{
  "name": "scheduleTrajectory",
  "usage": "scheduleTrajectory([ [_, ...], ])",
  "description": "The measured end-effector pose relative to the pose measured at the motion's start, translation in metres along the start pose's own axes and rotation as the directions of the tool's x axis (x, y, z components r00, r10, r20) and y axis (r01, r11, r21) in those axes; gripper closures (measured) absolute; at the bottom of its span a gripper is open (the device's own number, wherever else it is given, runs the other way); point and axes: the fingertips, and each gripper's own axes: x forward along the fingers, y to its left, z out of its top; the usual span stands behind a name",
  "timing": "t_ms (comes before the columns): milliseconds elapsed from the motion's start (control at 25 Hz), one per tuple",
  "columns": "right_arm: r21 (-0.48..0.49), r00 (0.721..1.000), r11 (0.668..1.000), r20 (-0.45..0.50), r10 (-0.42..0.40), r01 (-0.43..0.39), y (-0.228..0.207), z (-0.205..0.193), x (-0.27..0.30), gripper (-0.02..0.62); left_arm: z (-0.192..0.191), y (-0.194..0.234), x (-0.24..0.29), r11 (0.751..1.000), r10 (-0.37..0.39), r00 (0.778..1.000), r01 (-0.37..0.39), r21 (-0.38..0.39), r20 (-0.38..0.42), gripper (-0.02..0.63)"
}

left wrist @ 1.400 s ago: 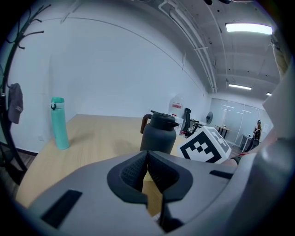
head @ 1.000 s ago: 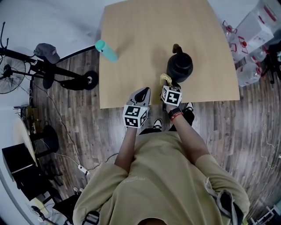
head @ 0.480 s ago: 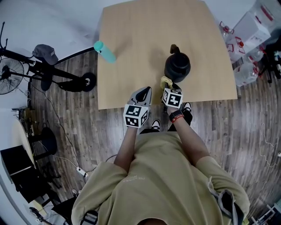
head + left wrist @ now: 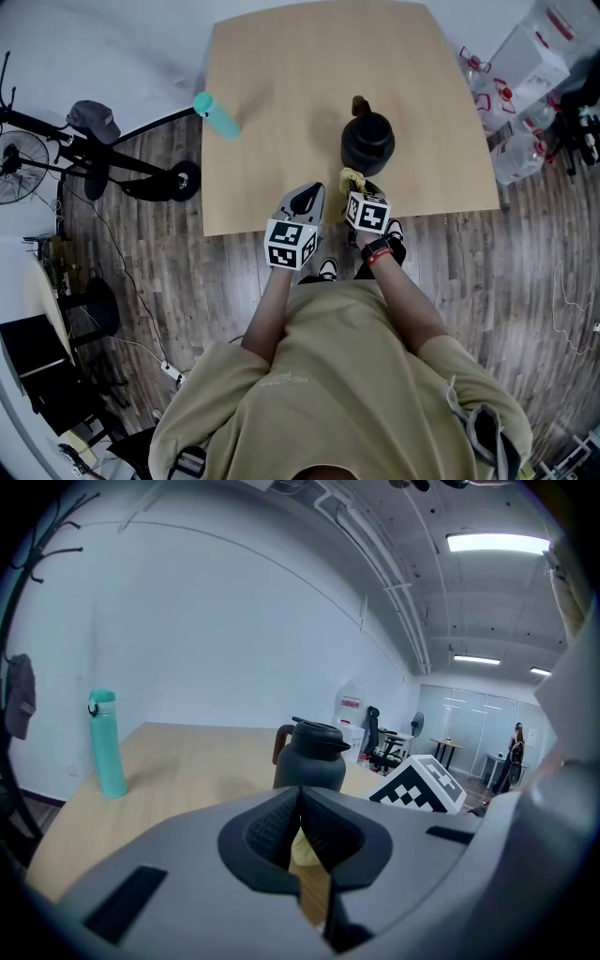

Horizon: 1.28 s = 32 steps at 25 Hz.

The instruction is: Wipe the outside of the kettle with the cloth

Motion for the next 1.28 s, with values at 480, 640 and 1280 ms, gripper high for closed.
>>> scheduleTrajectory([
  [480, -0.007, 1.0, 1.0, -0.006, 0.013, -0.013, -0.028, 0.002, -0.019, 0.476, 0.006, -0.025, 0.02, 1.0, -0.006, 1.0, 0.006, 0.0, 0.0, 0.581],
  [640, 0.0, 1.0, 1.0, -0.012, 0.002, -0.002, -0.046, 0.003, -0.022, 0.476, 0.008, -0.034, 0.031, 1.0, -0.008, 1.0, 0.008, 0.003, -0.001, 0.581],
  [1280, 0.009, 0.999, 0.999, -0.018, -0.051, 0.051, -0.104, 0.019, -0.024, 0.477, 0.014, -0.052, 0.053, 1.0, -0.001, 1.0, 0.001, 0.005, -0.005, 0.581],
])
